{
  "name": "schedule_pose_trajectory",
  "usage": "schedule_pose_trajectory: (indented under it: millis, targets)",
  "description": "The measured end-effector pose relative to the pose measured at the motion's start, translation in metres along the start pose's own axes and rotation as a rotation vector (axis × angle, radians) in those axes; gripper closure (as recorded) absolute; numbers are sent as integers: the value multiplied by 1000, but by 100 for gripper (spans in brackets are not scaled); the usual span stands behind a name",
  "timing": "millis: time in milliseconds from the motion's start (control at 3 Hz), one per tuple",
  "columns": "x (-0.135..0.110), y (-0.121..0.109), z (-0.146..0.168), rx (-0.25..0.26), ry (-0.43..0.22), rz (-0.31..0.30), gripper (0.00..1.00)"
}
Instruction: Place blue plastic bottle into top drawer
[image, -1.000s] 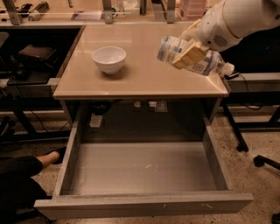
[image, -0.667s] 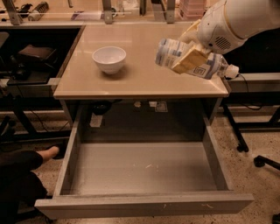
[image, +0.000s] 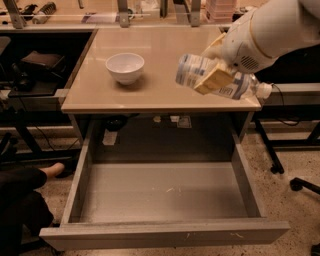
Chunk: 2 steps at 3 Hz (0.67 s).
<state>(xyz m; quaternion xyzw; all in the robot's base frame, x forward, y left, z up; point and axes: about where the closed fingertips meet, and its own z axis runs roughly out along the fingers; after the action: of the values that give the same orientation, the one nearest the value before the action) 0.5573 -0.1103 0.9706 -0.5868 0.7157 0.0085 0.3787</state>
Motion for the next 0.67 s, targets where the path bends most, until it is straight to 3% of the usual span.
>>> schedule_pose_trajectory:
  millis: [333, 667]
  targets:
    - [-14, 34, -23, 133, 39, -34, 100]
    - [5, 80, -8, 156, 76, -18, 100]
